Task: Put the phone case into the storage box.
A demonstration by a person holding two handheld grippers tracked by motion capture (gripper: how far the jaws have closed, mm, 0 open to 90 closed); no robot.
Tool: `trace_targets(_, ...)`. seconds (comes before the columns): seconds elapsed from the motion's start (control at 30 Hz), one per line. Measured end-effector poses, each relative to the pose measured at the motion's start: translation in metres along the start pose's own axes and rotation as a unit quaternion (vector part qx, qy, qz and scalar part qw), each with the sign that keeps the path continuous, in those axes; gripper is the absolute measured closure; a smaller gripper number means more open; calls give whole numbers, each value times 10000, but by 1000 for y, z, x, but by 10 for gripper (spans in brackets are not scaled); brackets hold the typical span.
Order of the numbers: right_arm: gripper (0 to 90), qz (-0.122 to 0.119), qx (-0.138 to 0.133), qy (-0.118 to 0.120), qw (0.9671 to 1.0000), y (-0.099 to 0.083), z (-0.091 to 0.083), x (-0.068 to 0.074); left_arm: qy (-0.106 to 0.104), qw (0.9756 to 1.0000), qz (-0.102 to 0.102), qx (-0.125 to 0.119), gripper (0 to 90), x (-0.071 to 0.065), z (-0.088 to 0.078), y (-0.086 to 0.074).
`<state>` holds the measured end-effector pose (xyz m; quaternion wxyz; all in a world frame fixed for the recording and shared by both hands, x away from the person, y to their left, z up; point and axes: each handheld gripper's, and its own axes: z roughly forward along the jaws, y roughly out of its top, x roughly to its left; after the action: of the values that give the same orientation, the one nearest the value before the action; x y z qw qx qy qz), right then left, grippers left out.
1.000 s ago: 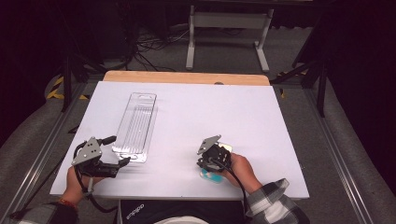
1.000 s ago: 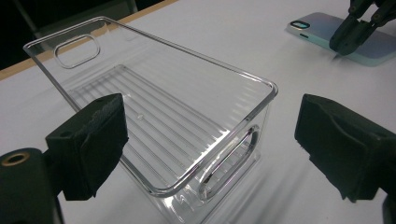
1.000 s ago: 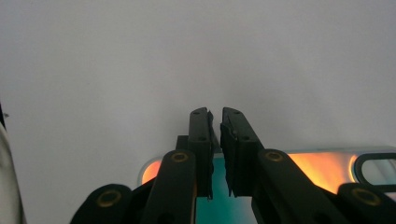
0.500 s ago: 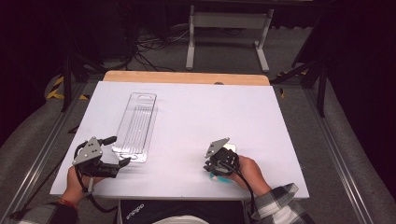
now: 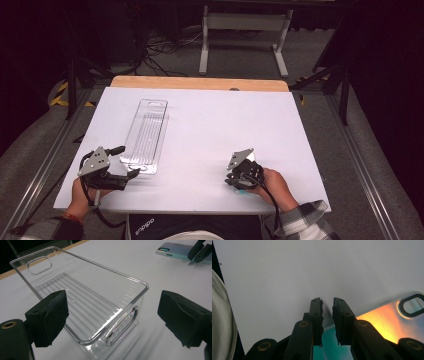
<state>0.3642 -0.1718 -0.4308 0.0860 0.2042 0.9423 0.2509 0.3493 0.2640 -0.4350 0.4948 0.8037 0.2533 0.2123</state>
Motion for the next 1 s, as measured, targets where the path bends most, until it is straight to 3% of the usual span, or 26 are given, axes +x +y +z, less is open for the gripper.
trace_targets(0.47,780,53,-25,87,9999,-1,0,0,15,10000,78,-6,105,0,0,1)
trace_targets(0.8,768,245,-400,33,9989,-2,-9,-5,-19,9999,129,-3,110,1,0,3)
trace_targets(0.93,608,343,-589,-148,9976,-5,-15,-3,-17,9999,79,-81,110,3,2,5)
trace_targets(1.0,425,484,-733,-400,9953,-6,-18,-3,-40,9999,102,-60,109,3,3,6)
